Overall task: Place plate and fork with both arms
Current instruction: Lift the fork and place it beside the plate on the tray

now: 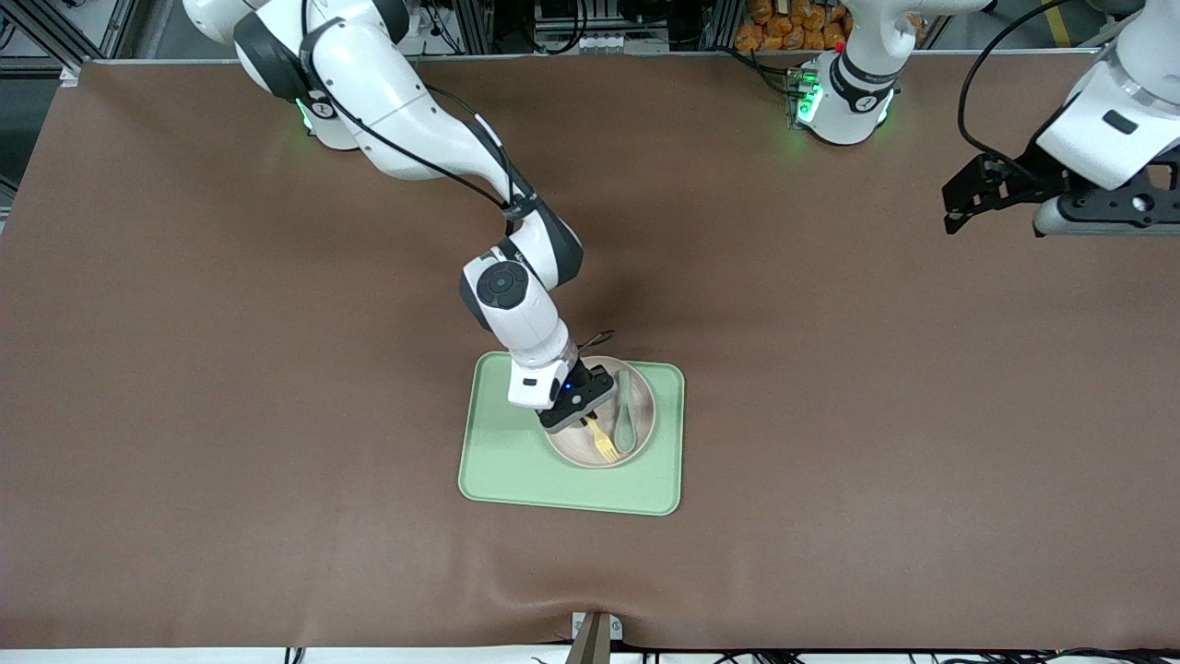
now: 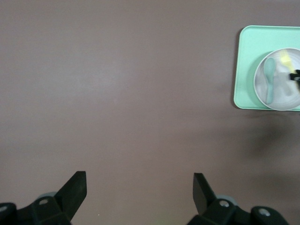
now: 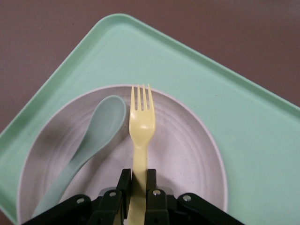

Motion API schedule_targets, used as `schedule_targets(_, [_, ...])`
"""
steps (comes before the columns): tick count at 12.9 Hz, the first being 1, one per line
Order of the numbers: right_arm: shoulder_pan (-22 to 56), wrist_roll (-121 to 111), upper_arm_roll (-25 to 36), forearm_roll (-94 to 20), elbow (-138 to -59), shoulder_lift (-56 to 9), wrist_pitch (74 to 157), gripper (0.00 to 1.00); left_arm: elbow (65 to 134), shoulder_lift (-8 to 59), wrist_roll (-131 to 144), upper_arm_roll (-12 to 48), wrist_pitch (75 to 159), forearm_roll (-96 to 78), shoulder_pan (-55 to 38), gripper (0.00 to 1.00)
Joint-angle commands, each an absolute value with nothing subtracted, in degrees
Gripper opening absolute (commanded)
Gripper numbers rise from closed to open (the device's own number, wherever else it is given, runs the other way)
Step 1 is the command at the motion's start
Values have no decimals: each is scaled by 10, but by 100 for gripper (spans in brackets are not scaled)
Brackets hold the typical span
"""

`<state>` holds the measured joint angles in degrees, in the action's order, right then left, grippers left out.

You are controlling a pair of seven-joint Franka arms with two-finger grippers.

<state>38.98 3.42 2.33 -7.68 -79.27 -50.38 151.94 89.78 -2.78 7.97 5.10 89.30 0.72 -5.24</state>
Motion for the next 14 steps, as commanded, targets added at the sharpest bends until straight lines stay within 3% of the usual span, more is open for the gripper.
schedule_targets(1, [364, 64, 21, -83, -812, -455, 1477, 0, 931, -64, 79, 39, 885, 3, -59, 100])
schedule_targets(3, [337, 115, 24, -86, -839, -430, 1440, 0, 929, -63, 81, 39, 885, 3, -54, 100])
schedule_targets(7, [317, 262, 26, -86, -925, -418, 1466, 0, 929, -62, 76, 39, 885, 4, -53, 100])
schedule_targets(8, [317, 290, 26, -86, -929, -419, 1468, 7, 928, -60, 76, 39, 886, 4, -53, 100])
schedule_targets(9, [316, 339, 25, -86, -923, -418, 1464, 99, 928, -58, 76, 39, 888, 4, -54, 100])
schedule_targets(11, [303, 359, 25, -85, -915, -392, 1415, 100, 928, -58, 77, 40, 888, 4, -54, 100])
schedule_targets(14, [229, 196, 26, -84, -914, -307, 1241, 100, 927, -62, 76, 42, 883, 4, -54, 100])
